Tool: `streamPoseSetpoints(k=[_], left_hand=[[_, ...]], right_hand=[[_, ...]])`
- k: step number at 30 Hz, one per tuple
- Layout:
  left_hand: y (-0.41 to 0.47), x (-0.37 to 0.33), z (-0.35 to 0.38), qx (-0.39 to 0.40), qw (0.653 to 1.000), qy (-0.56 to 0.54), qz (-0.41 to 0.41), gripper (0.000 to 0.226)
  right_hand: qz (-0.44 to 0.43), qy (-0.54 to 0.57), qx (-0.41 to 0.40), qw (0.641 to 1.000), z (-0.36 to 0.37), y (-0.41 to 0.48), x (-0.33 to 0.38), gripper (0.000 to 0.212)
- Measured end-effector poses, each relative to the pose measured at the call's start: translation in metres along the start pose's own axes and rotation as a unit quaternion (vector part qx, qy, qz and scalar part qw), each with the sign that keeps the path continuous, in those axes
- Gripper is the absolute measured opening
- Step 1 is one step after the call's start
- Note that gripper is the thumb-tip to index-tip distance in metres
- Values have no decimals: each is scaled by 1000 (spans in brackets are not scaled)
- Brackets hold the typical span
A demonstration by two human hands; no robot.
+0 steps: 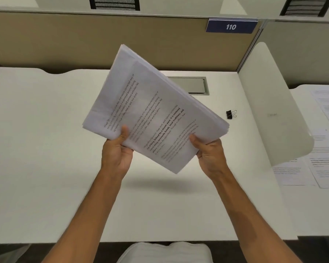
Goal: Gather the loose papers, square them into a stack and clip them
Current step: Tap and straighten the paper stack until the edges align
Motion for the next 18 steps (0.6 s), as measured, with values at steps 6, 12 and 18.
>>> streamPoseSetpoints(k=[6, 12, 18], left_hand=[[3, -21, -27, -28, 991, 130, 31, 37], [13, -43, -36, 35, 910, 413, 25, 29], [20, -26, -41, 20, 907, 417, 47, 36]], right_hand=[[-67, -102, 13, 992, -17, 10, 28, 30], [-69, -188, 26, 979, -28, 13, 42, 43], [-45, -221, 22, 974, -29, 15, 20, 36]])
Point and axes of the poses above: each hand's wrist, its own y-axis towards the middle knuckle, its own z-axis out of the palm, x = y × z, the point moved 4 cm from there along y, towards the middle knuckle, and after that the axes turned 3 degrees about -x, right-handed, at the moved point
